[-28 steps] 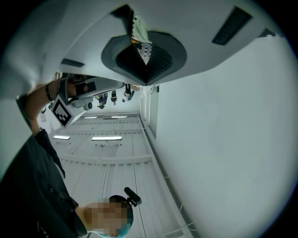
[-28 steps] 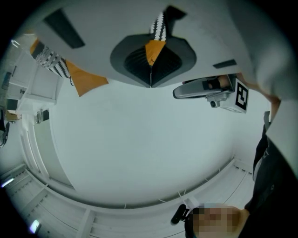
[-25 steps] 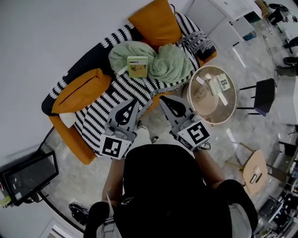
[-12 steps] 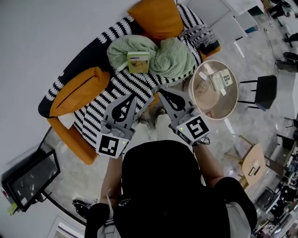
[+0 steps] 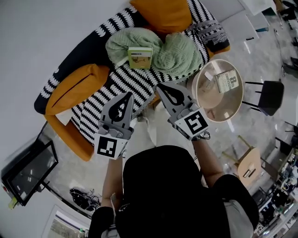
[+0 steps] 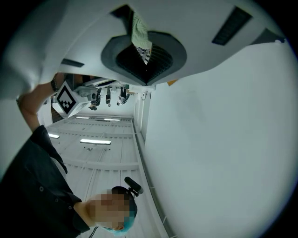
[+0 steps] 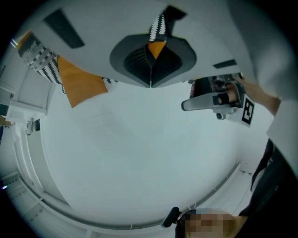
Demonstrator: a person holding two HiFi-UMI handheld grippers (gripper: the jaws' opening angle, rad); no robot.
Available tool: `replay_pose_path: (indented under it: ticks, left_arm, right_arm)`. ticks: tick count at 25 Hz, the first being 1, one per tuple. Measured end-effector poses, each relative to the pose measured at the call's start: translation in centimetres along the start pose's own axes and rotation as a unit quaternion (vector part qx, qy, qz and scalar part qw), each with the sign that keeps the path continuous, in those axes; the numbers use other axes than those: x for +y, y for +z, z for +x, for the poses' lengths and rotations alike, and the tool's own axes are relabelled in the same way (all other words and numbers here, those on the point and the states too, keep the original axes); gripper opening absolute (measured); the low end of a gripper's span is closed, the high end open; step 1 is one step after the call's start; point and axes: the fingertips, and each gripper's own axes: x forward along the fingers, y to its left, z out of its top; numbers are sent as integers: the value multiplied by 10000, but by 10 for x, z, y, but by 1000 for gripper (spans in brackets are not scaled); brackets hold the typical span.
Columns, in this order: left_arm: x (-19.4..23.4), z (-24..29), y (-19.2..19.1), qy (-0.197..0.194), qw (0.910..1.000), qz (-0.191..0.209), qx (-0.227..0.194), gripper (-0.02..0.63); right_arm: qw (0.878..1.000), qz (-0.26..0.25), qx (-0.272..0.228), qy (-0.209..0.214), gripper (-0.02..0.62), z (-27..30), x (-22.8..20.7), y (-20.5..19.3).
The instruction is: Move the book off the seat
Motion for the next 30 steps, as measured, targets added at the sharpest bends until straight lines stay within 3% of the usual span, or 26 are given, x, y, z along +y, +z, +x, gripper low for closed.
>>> replay_pose_path:
  ticks: [23,30]
  left_arm:
    - [72,181,-144,606,9957,-469,525,9]
    - [86,203,-194,801,9935,-579,574,9]
  right_arm:
    - [9851,-122,1113,1305,23,140,-160,-144]
    - [9743,44,1489,1691,115,176,-181,-212]
